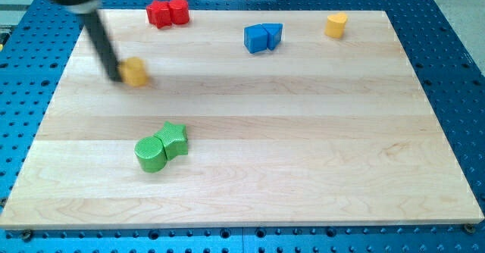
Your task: Place the hexagon at the bottom left of the heart
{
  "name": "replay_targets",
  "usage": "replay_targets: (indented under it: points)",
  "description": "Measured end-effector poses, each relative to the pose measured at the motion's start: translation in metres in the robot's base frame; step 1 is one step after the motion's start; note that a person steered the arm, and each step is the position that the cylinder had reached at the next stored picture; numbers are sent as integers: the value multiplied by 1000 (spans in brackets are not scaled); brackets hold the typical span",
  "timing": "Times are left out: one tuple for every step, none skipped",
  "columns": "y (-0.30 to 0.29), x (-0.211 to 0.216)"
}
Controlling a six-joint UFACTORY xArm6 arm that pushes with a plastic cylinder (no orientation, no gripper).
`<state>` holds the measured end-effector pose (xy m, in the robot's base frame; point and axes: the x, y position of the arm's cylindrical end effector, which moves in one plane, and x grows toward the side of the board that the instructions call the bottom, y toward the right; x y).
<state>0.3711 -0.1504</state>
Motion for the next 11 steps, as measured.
replay_targets:
  points:
    - [109, 10]
    - [88, 39]
    - [167, 25]
    - [262, -21]
    - [307, -34]
    - [270, 6]
    - [253, -31]
    - [249, -30]
    - [213, -32]
    - [259, -66]
    - [326, -91]
